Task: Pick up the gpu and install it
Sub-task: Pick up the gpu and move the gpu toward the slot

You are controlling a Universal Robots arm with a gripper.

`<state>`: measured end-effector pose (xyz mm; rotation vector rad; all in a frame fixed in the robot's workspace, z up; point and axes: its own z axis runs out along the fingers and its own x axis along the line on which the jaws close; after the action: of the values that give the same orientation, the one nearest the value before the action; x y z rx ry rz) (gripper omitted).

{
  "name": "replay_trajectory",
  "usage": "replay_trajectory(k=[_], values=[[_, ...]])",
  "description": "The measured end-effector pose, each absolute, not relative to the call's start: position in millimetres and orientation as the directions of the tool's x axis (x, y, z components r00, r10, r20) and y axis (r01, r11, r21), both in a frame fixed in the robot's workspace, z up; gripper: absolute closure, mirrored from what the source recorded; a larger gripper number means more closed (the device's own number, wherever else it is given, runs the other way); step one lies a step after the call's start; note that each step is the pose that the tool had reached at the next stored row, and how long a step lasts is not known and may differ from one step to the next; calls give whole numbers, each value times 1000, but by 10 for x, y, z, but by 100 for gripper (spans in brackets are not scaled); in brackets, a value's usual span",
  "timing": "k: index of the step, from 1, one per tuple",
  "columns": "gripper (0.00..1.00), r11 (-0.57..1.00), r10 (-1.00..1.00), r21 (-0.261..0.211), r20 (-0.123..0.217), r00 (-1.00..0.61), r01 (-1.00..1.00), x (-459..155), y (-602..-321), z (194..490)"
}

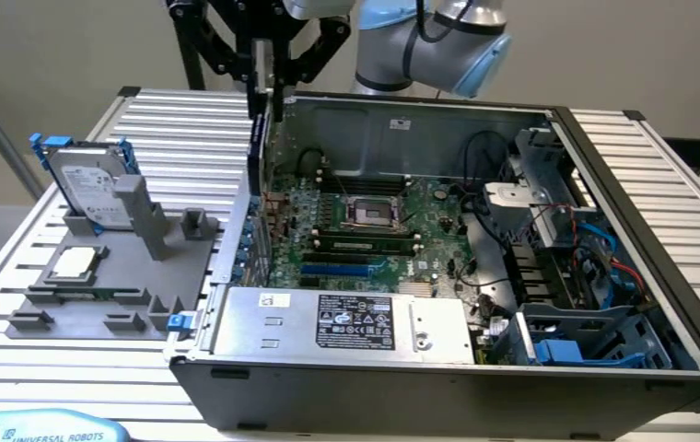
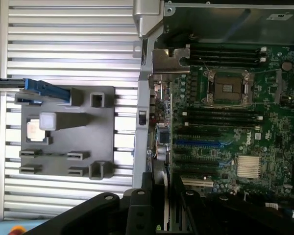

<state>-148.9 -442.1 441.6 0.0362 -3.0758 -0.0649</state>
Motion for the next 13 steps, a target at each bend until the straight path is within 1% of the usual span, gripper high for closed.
replay_trajectory(k=[13], values=[[73,1000,-23,22,75,-997,-22,-897,-4421,4342]])
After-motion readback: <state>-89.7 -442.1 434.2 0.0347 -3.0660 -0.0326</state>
